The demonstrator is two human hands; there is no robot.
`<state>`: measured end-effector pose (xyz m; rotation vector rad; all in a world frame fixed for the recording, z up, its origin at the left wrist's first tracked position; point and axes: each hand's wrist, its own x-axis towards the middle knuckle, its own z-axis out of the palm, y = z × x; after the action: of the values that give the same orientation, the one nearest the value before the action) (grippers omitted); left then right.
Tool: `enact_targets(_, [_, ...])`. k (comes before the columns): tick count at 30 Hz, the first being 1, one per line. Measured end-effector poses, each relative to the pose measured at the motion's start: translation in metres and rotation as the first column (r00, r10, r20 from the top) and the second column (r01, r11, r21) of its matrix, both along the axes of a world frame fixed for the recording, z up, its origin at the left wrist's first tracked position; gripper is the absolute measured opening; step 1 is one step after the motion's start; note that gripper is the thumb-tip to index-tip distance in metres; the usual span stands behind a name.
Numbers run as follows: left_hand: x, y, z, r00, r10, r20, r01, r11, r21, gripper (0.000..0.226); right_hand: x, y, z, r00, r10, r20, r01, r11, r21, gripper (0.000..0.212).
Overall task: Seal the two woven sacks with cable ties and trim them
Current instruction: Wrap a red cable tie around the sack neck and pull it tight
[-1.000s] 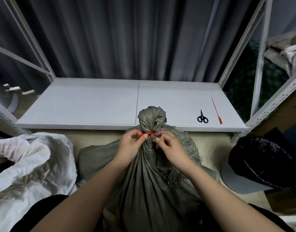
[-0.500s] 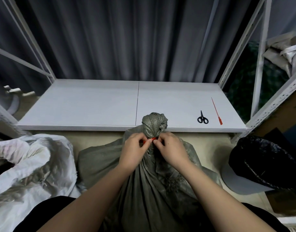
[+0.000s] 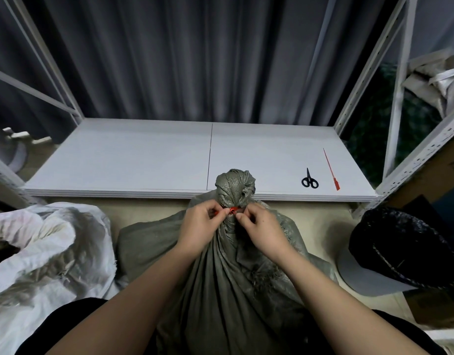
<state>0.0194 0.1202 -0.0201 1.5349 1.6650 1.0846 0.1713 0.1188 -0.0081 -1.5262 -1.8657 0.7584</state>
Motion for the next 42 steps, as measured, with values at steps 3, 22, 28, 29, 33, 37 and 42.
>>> enact_targets(3, [0.004,-0.001,0.003,0.997,0.041,0.066,-0.034,0.994,-0.101,0.026,-0.006,-0.002,-0.006,0.994,-0.09,-0.067,0.087,0.995,-0.057,0.039])
enact_targets(22, [0.02,-0.009,0.009,0.771,0.246,0.587,0.102,0.863,-0.495,0.015,-0.023,-0.015,-0.004,0.965,0.101,0.242,-0.057,0.982,-0.183,0.028])
enact_targets(28, [0.033,0.008,0.002,0.77,0.256,0.584,0.08,0.87,-0.486,0.016,0.003,0.009,0.002,0.964,0.07,0.257,0.007,0.958,-0.288,0.037])
enact_targets(29, [0.035,0.012,0.0,0.771,0.255,0.583,0.08,0.87,-0.486,0.016,0.013,0.019,0.001,0.975,-0.014,0.222,0.084,0.946,-0.312,0.037])
enact_targets(33, [0.048,0.034,-0.015,0.764,0.289,0.576,0.042,0.87,-0.491,0.007,0.064,0.072,-0.027,0.956,-0.242,0.169,0.29,0.877,-0.383,0.032])
enact_targets(37, [0.063,0.058,-0.03,0.714,0.389,0.582,-0.067,0.866,-0.496,0.014,0.104,0.12,-0.055,0.931,-0.305,0.201,0.362,0.837,-0.411,0.019])
enact_targets(42, [0.08,0.085,-0.058,0.66,0.473,0.583,-0.207,0.861,-0.464,0.019,0.146,0.178,-0.096,0.881,-0.383,0.276,0.466,0.8,-0.377,0.014])
